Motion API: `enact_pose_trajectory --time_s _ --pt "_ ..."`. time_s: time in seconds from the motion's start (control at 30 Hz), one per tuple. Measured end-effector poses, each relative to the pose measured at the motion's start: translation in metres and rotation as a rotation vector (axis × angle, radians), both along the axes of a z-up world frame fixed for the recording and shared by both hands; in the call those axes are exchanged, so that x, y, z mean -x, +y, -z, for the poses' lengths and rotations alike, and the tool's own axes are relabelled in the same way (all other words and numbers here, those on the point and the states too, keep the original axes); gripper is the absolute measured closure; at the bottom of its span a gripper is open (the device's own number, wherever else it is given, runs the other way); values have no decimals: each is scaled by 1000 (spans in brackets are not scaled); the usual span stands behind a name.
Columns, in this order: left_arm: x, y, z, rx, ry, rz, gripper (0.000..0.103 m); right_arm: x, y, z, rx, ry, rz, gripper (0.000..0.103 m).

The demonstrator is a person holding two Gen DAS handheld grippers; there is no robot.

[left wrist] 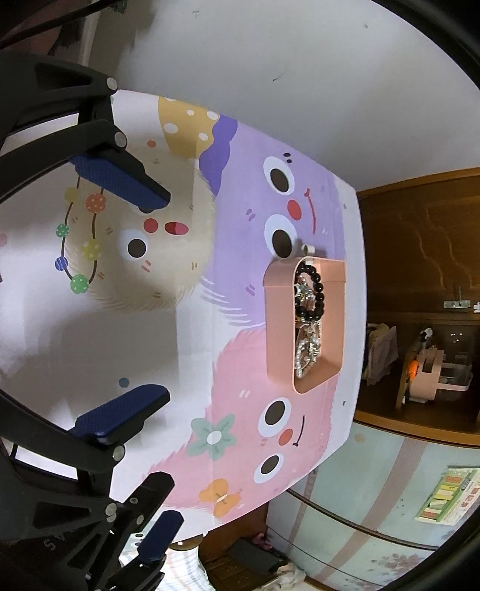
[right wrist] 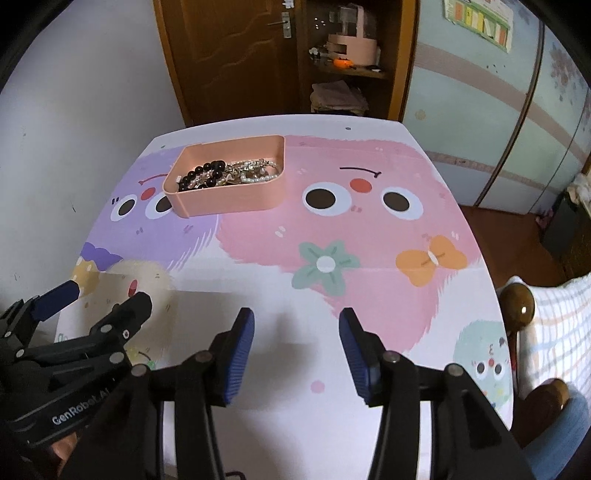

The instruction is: Organize jewelry

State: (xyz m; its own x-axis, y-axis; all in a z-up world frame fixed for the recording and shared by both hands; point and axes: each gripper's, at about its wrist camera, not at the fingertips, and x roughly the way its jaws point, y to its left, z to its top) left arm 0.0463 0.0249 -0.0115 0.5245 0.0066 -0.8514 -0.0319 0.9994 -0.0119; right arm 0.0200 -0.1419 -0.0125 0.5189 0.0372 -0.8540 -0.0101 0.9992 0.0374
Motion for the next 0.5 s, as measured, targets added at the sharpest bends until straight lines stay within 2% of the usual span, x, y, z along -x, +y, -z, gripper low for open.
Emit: enact_pose_trajectory --time_s 0.5 --pt "9 -14 0 -43 -7 24 8 11 -10 4 -15 -5 57 55"
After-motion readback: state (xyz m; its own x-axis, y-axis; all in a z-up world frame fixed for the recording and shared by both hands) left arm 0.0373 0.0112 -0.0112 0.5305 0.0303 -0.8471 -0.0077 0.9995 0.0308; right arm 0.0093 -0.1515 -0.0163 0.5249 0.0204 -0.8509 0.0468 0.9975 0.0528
